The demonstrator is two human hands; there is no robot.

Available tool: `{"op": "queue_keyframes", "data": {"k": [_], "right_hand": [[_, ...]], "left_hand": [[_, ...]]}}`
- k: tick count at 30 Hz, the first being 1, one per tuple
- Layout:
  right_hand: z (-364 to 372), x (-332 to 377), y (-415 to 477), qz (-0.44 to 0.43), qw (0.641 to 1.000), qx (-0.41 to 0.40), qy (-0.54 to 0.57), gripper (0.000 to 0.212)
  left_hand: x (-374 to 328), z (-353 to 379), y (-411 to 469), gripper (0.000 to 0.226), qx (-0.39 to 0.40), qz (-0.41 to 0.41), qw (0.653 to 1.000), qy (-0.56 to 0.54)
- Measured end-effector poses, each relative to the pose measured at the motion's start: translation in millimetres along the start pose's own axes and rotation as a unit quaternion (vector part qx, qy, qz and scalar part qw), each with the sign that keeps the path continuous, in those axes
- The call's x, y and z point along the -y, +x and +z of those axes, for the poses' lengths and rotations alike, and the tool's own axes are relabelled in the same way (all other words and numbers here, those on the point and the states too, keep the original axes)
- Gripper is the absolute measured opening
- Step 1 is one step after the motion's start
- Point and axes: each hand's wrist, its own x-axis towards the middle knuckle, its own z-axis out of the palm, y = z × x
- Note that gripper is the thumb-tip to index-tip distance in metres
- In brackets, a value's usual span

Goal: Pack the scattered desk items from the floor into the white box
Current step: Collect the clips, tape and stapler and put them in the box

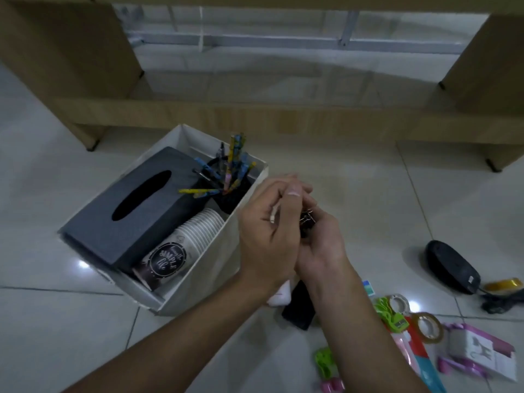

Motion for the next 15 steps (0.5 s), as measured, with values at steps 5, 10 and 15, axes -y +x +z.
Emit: {"op": "queue_keyframes", "data": {"k": [5,10,15], "right_hand": [[47,-6,11,-0.094,0.969,-0.011,-0.229,0.025],[128,-17,23,-0.168,0.851,0.042,-0.495,0.025],[177,-29,64,-0.178,0.519,0.087,-0.831,0.024]], "left_hand": [[-16,-53,31,0.028,-0.076,0.000,0.997,0.002],[-14,-100,52,0.032,-0.178,-0.049,0.983,-0.011],[3,-120,75,0.025,-0.178,-0.188,0.966,0.027]]}}
